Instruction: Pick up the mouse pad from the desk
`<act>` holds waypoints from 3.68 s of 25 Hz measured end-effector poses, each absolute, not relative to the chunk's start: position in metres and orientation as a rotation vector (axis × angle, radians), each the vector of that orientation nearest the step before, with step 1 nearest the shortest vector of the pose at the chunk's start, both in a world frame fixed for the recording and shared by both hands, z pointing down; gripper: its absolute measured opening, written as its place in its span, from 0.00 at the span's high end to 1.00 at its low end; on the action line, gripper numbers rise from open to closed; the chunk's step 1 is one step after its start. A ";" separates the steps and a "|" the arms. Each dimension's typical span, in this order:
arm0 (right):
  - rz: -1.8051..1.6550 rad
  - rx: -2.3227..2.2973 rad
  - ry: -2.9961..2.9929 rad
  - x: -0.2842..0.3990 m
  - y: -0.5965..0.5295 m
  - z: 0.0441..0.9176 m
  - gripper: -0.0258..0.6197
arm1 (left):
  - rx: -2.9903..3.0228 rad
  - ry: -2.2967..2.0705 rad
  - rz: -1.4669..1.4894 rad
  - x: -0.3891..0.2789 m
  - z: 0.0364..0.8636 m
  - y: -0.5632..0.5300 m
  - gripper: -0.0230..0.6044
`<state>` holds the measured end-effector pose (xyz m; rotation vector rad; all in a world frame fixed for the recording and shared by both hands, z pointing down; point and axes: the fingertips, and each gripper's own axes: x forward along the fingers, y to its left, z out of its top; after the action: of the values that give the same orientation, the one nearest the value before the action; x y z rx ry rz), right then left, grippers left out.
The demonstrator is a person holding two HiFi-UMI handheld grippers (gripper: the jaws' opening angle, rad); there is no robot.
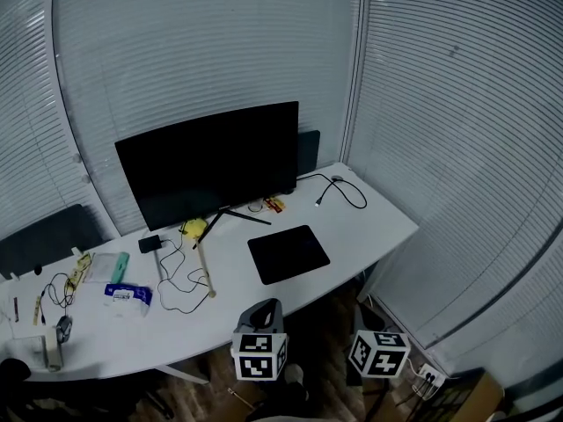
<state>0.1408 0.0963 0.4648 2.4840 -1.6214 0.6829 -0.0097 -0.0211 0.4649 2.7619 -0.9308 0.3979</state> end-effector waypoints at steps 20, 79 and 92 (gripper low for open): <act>0.549 2.437 -1.662 0.222 0.005 0.440 0.91 | 2.753 -1.033 0.324 0.060 0.447 -0.111 0.94; 0.623 1.733 -2.177 0.241 -0.266 0.470 0.91 | 2.205 -1.682 0.392 0.040 0.477 -0.245 0.94; 0.680 1.700 -2.175 0.235 -0.252 0.483 0.91 | 2.161 -1.675 0.401 0.037 0.489 -0.239 0.94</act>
<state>0.2350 -0.2516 0.4831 1.7001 -2.1753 0.6797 0.0365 -0.2386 0.4889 2.1611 -1.6746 0.4007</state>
